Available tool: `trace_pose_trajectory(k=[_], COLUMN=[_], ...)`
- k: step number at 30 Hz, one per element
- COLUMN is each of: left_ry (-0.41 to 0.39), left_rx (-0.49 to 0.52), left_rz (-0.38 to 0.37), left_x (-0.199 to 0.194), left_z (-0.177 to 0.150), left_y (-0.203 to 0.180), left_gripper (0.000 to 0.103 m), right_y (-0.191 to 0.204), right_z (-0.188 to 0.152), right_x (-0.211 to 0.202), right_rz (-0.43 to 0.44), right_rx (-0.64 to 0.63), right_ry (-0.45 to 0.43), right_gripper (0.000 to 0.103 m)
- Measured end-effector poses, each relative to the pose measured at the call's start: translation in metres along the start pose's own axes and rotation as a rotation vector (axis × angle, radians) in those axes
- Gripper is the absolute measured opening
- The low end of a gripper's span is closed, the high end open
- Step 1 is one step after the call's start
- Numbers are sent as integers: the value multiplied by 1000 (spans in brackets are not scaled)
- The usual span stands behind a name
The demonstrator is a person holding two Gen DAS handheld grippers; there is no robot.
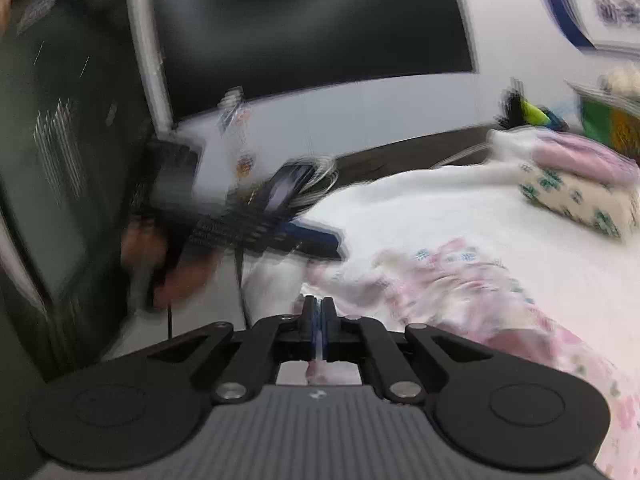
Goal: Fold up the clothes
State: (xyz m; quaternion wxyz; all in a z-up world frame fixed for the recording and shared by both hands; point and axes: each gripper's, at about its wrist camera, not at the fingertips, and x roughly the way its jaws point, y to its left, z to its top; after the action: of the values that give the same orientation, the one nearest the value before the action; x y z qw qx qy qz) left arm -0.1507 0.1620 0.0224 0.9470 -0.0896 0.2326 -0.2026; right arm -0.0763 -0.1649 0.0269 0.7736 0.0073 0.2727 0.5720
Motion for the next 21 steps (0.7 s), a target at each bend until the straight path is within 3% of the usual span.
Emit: trace_pose_trajectory(k=[4, 7, 11, 12, 13, 16, 19, 21], left_ry=[-6, 23, 66, 75, 88, 112, 114, 119], left_rx=[77, 79, 63, 69, 63, -15, -130, -222], left_rz=[-43, -25, 47, 62, 56, 26, -18, -51], left_x=[11, 30, 59, 64, 68, 70, 65, 61], left_z=[1, 6, 9, 9, 9, 12, 17, 20], left_y=[-16, -27, -39, -42, -42, -33, -17, -4], left_gripper=[72, 72, 70, 58, 37, 22, 11, 7], right_y=[-35, -38, -21, -16, -10, 3, 12, 12], right_z=[10, 8, 8, 9, 11, 15, 15, 12], right_x=[3, 11, 9, 5, 1, -21, -29, -27], right_rz=[-174, -274, -327, -331, -336, -374, -430, -431], right_rx=[193, 176, 89, 63, 38, -62, -169, -218], right_ry=[-1, 31, 30, 21, 12, -43, -69, -66], right_gripper=[2, 2, 4, 4, 5, 14, 42, 44])
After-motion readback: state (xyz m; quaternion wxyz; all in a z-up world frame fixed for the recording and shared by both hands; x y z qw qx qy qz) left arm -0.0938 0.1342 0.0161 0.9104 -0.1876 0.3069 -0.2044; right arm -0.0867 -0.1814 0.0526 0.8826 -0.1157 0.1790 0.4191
